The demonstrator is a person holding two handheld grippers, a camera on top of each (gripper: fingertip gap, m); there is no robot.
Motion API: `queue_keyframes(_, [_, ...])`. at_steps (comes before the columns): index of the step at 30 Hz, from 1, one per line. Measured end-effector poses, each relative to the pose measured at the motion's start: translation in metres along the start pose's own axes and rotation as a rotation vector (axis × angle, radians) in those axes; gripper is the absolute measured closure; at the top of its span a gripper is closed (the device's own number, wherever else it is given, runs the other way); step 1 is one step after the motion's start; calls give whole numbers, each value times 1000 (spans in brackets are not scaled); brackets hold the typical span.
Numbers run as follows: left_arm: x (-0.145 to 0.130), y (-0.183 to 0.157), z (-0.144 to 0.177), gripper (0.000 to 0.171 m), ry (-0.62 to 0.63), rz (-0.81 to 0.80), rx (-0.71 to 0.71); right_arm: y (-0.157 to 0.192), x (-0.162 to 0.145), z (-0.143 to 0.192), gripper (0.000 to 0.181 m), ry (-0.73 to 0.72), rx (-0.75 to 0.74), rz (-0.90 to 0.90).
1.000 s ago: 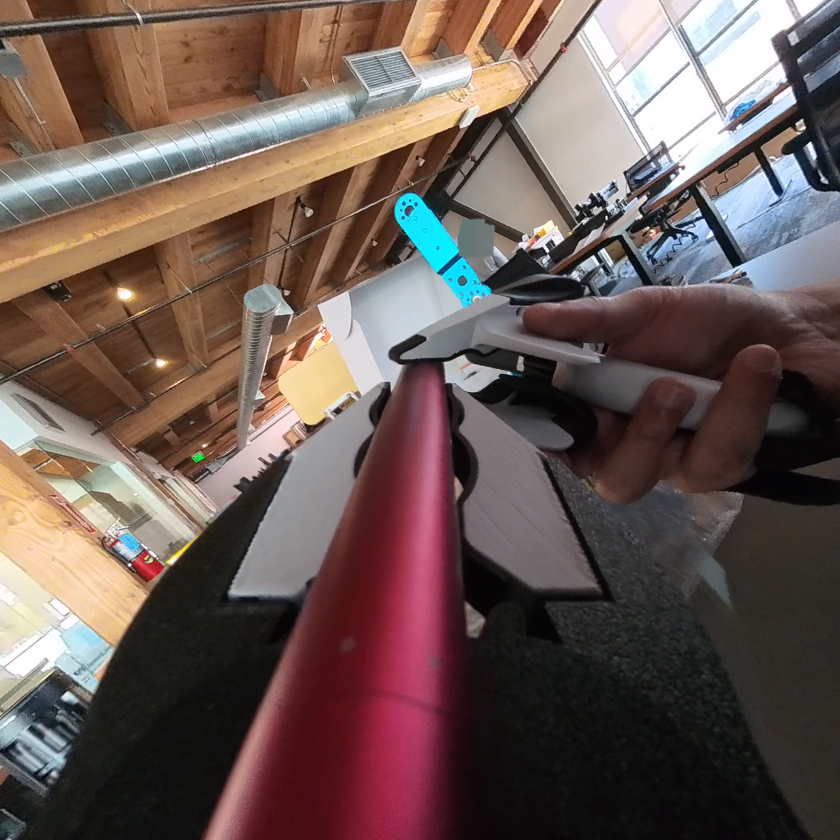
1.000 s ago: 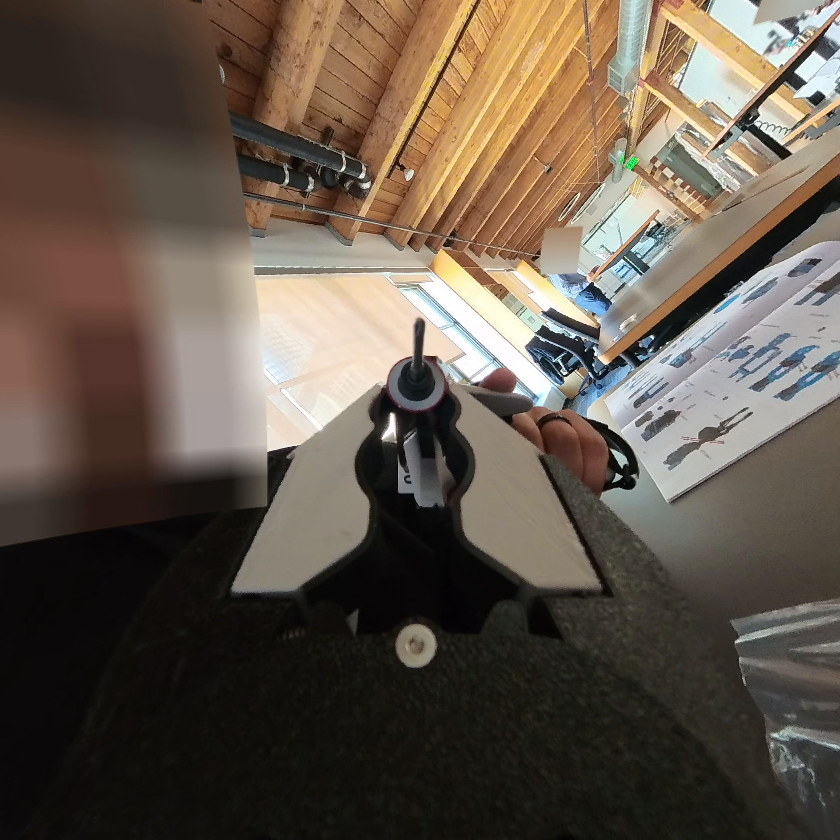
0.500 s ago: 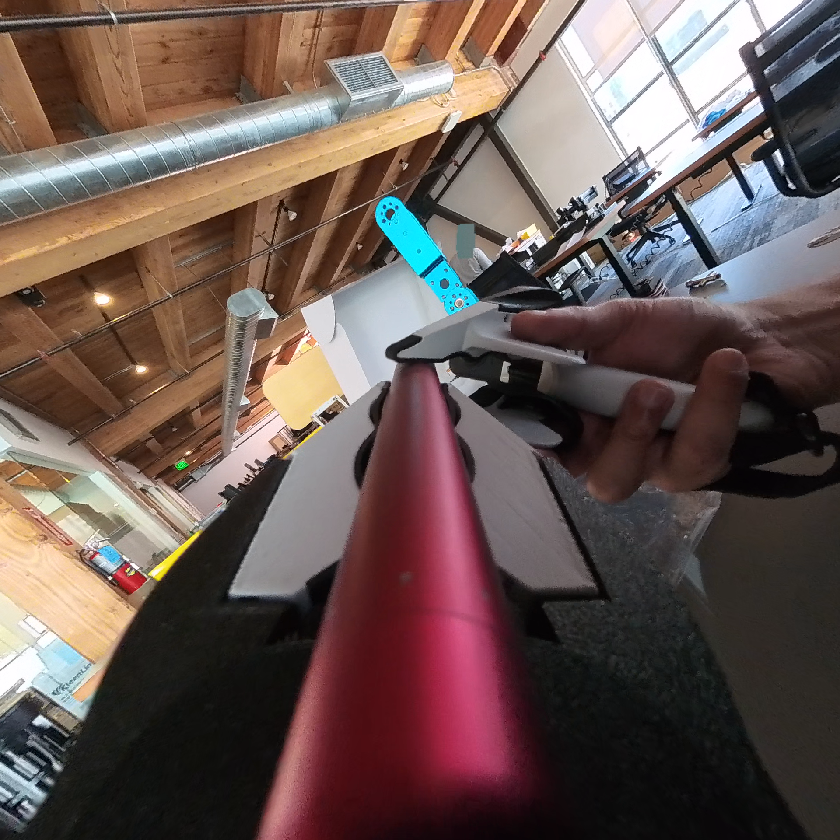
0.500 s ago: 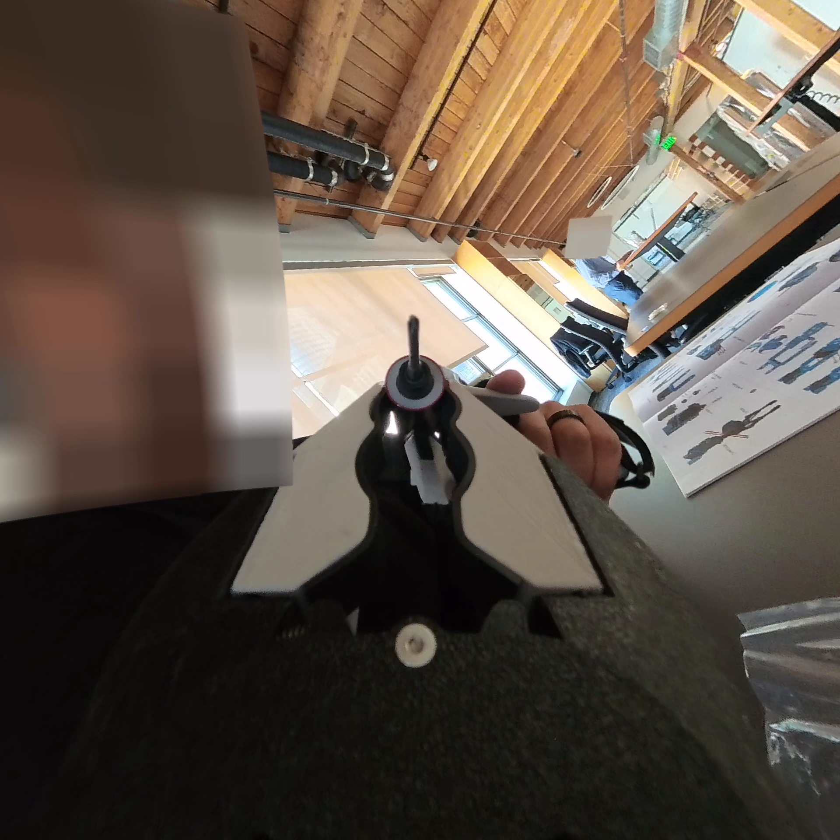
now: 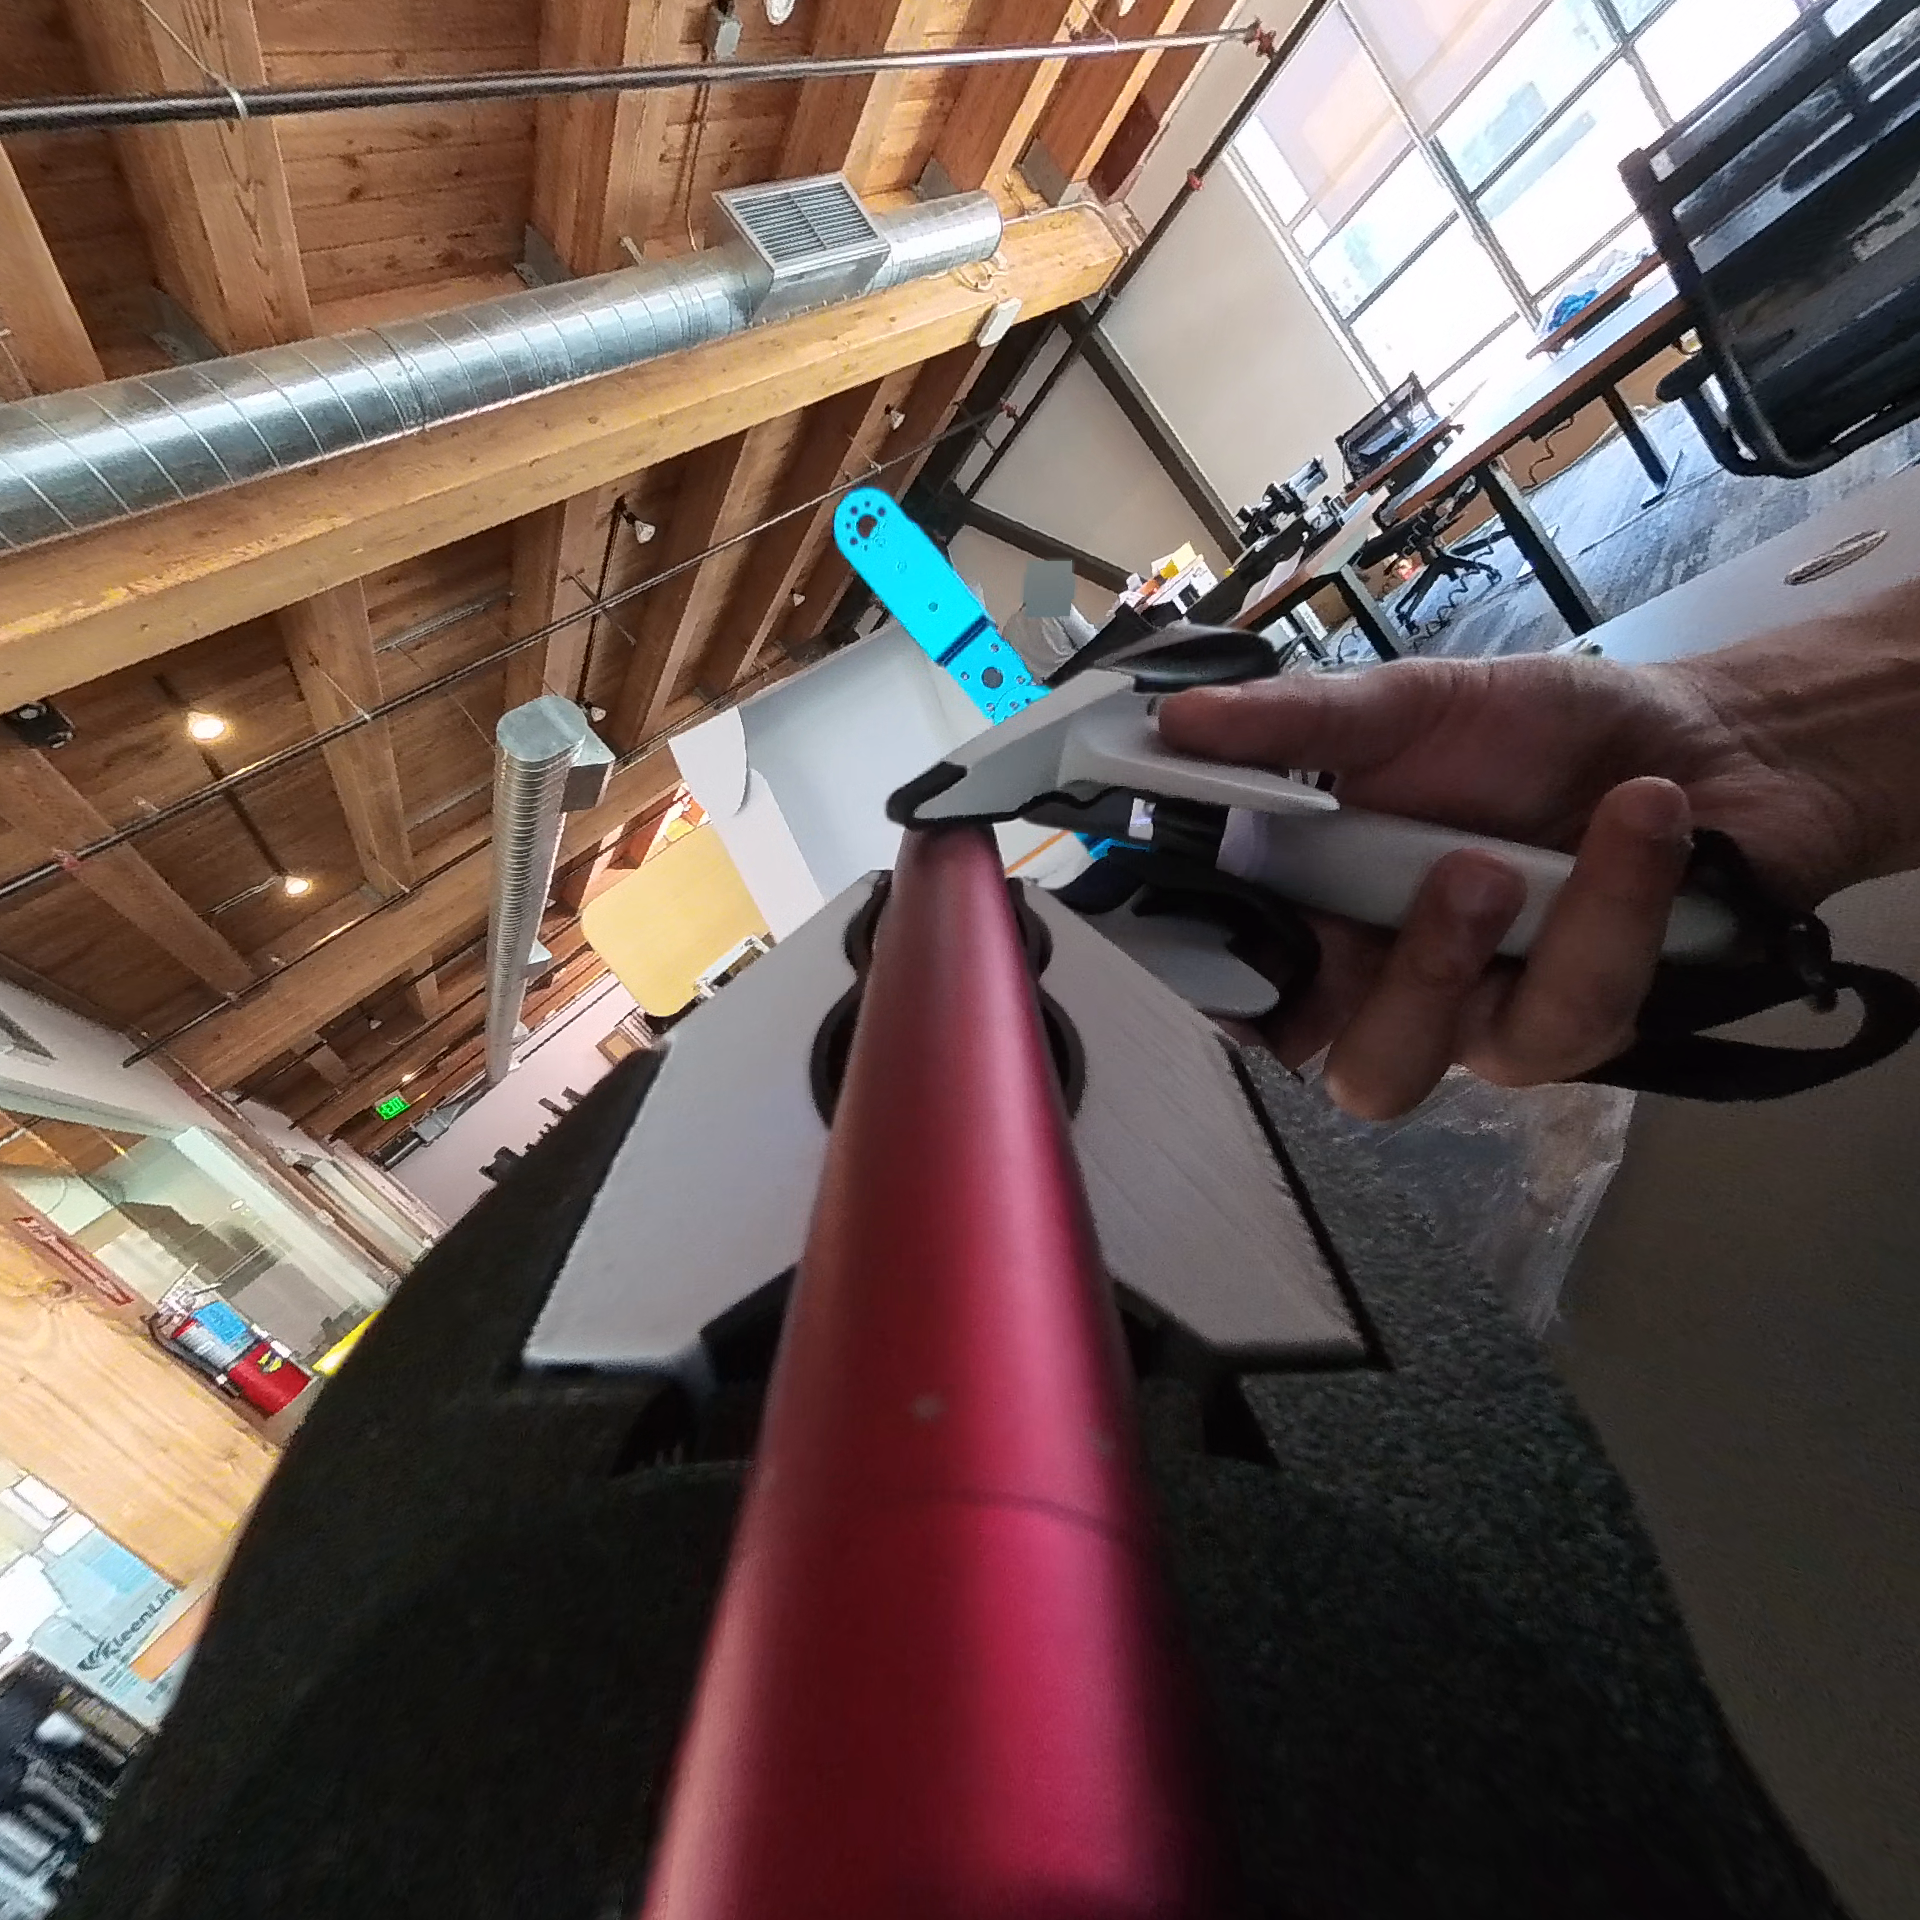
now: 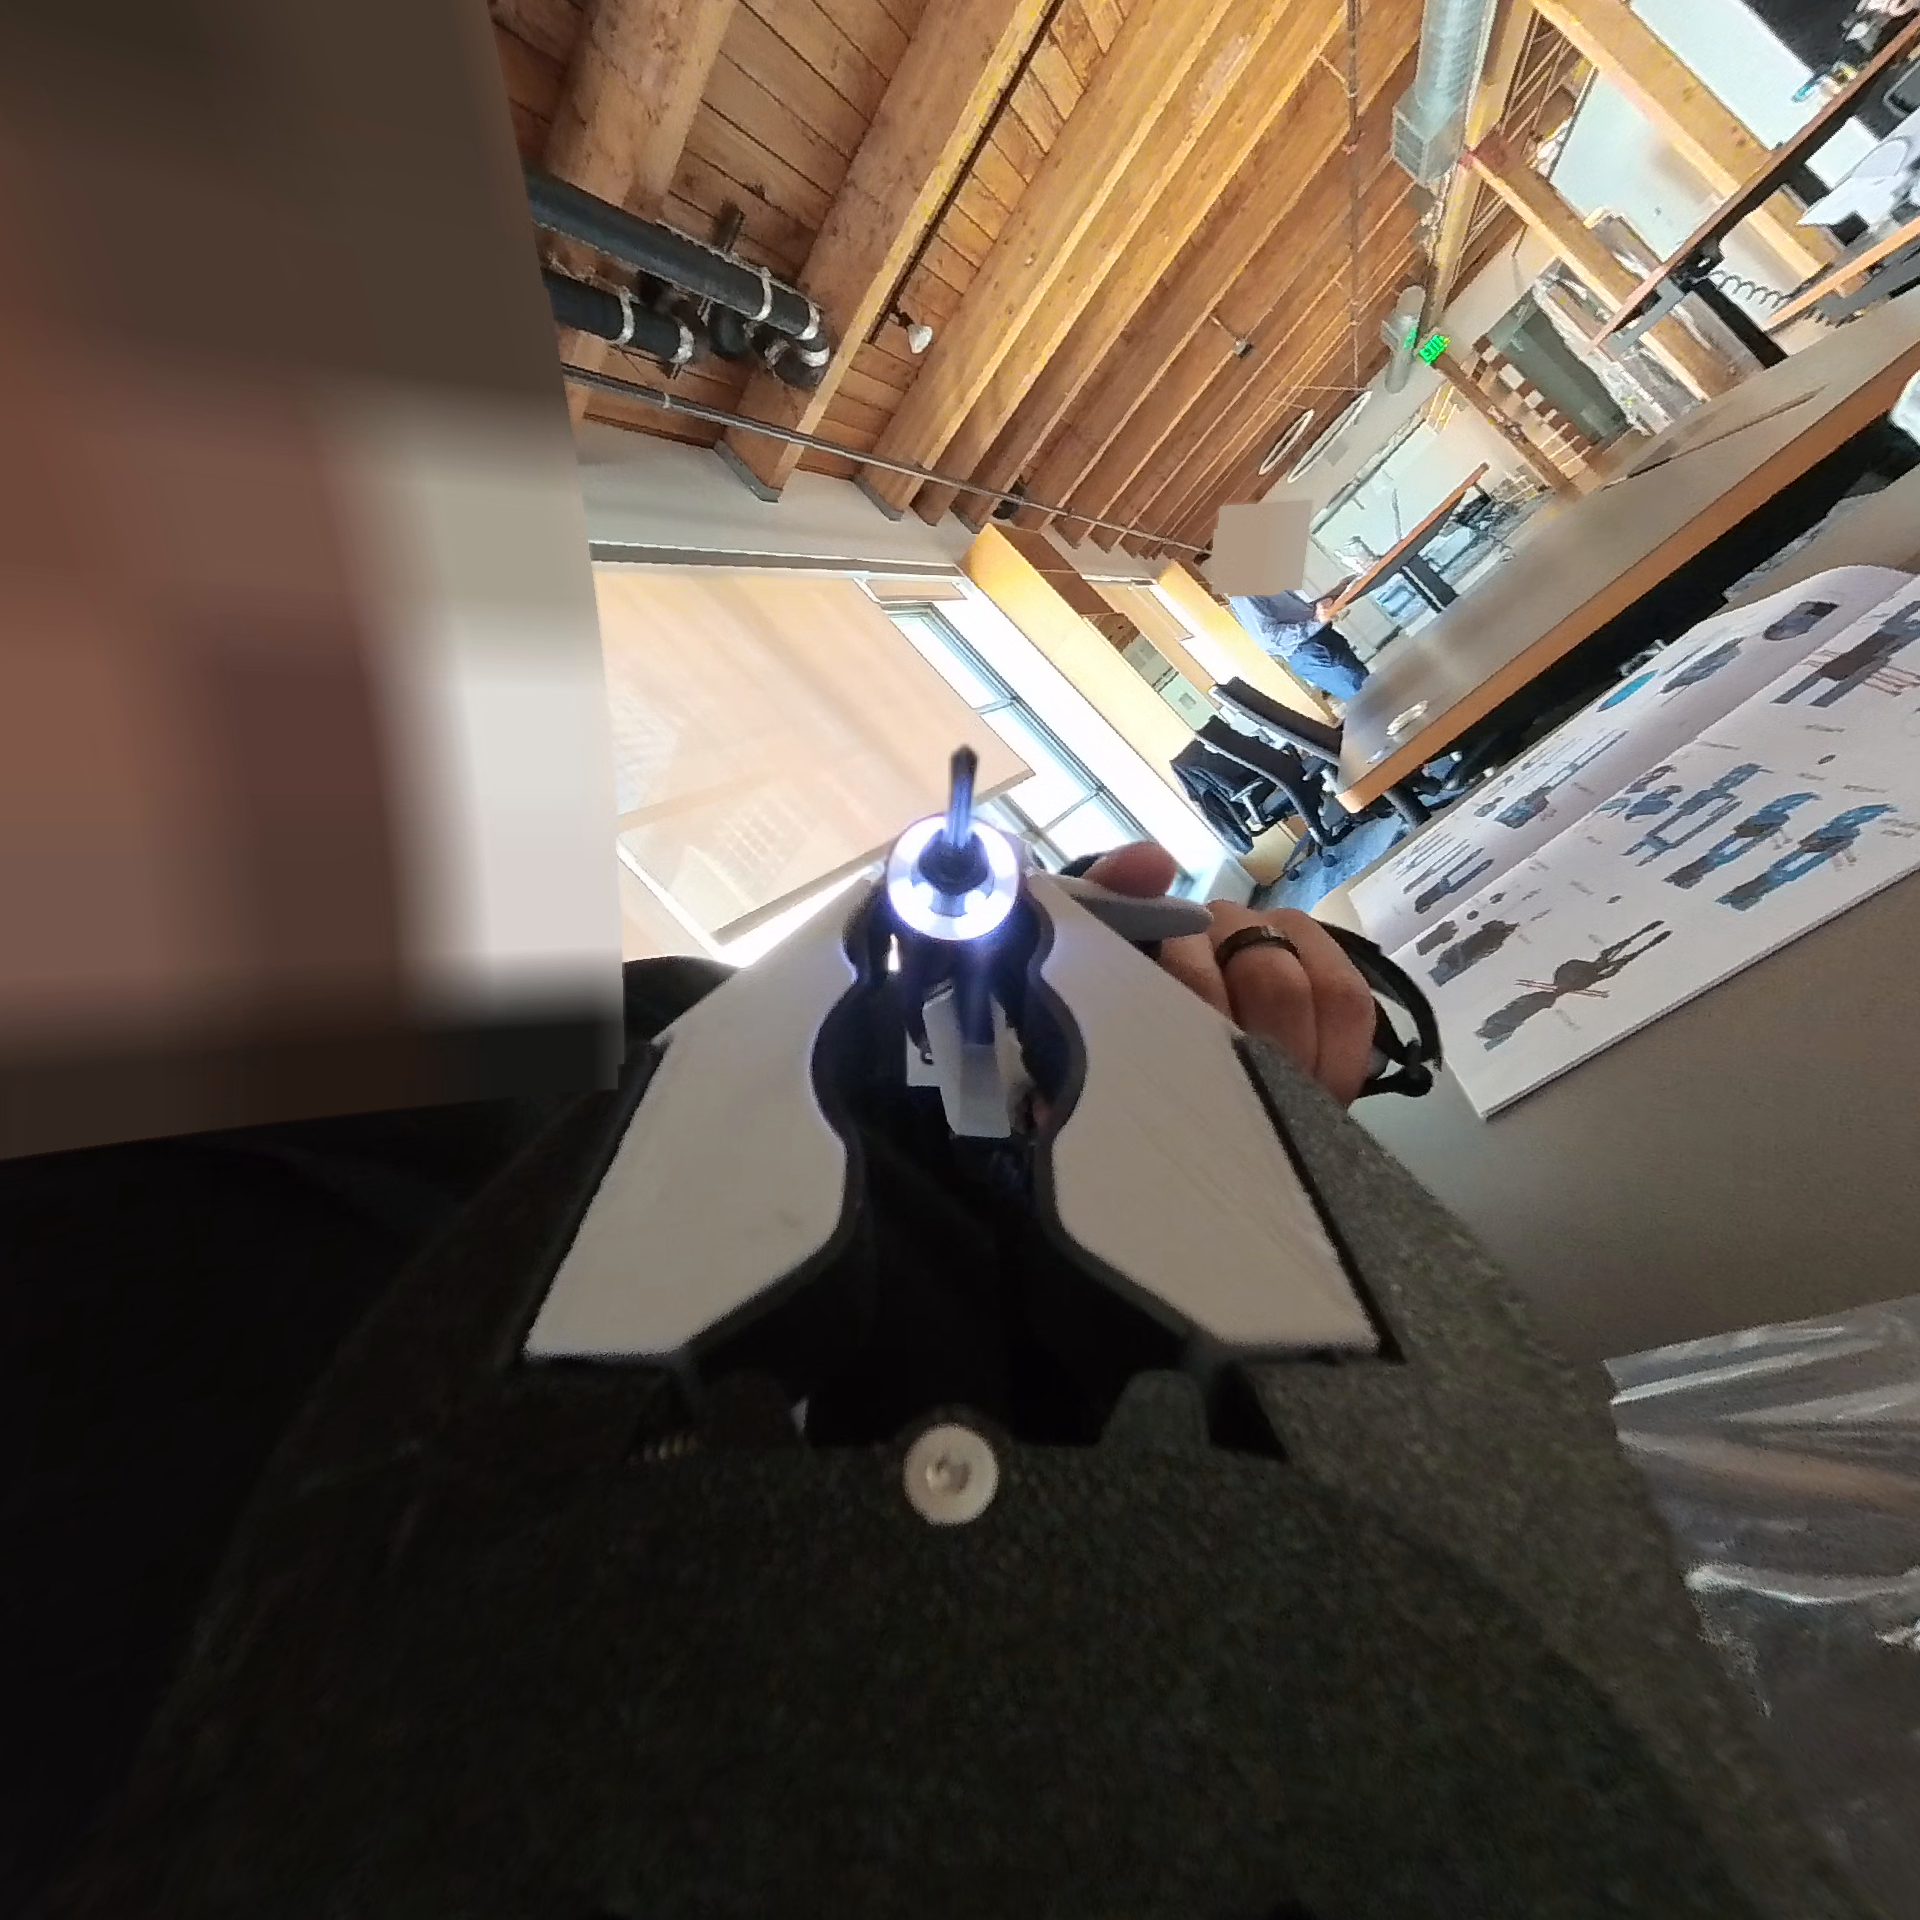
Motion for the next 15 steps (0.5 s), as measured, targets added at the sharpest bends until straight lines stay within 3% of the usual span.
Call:
queue_keyframes(1, [1,0,0,150,-2,5,-6,1,0,1,161,-3,8,-1])
queue_keyframes(3, [-1,-1,-3,150,6,50,-24,2,-1,3,160,-1,-21,10])
queue_keyframes(6, [-7,6,-12,149,44,246,-24,2,-10,22,154,104,-235,166])
queue_keyframes(9, [-12,11,-26,150,62,448,-41,23,-9,47,153,131,-373,316])
queue_keyframes(12, [-9,7,-46,150,52,525,-51,48,5,58,151,128,-411,443])
queue_keyframes(15, [-7,0,-66,150,60,599,-37,53,48,105,141,108,-734,780])
Point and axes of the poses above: each gripper's, where its closed fingertips meet, z back along the fingers, x out of its top, y = z × x across the jaws, the point moved 4 cm from there along z, back along the fingers, and after that the axes turned 7 degrees about z, right-handed, at the moved point
